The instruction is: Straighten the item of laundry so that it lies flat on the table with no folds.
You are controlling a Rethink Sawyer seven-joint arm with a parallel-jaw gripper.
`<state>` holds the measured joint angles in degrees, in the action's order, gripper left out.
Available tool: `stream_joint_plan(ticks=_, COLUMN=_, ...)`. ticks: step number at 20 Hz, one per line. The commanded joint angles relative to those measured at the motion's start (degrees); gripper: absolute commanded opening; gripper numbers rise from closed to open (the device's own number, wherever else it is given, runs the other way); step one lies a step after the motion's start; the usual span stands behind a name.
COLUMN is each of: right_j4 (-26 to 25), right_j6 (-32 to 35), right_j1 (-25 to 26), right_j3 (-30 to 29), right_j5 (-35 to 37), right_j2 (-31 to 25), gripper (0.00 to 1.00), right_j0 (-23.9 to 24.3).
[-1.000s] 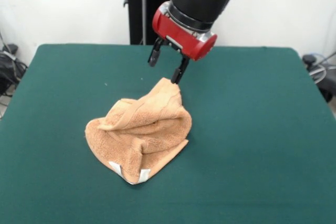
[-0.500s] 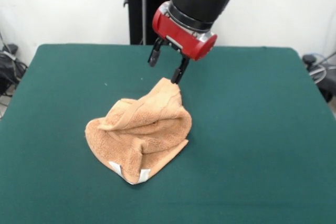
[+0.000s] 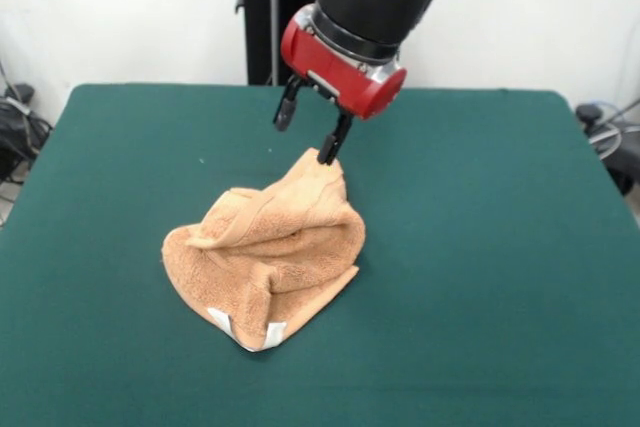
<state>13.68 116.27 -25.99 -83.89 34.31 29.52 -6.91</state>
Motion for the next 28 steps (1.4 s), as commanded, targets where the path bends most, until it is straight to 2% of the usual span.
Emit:
stream_joint_plan(ticks=1, right_j4=0.8, right_j6=7.92, right_j1=3.13, right_j3=3.24, right_j5=4.67, right_j2=-5.95, gripper=1.0, right_j0=2.18)
stream_joint_plan(ticks=9, right_j4=0.88, right_j6=9.94, right_j1=6.19, right_j3=6.35, right_j5=6.11, right_j2=-4.84, gripper=1.0, right_j0=2.06)
stream_joint_plan(ticks=18, right_j4=1.31, right_j6=9.14, right_j1=10.24, right_j3=7.35, right_j5=1.14, right_j2=-6.69, gripper=1.0, right_j0=4.47)
stream_joint_plan(ticks=28, right_j4=1.11, right_j6=7.58, right_j1=9.72, right_j3=2.29, right_j5=-6.56, right_j2=-10.78, gripper=1.0, right_j0=8.15)
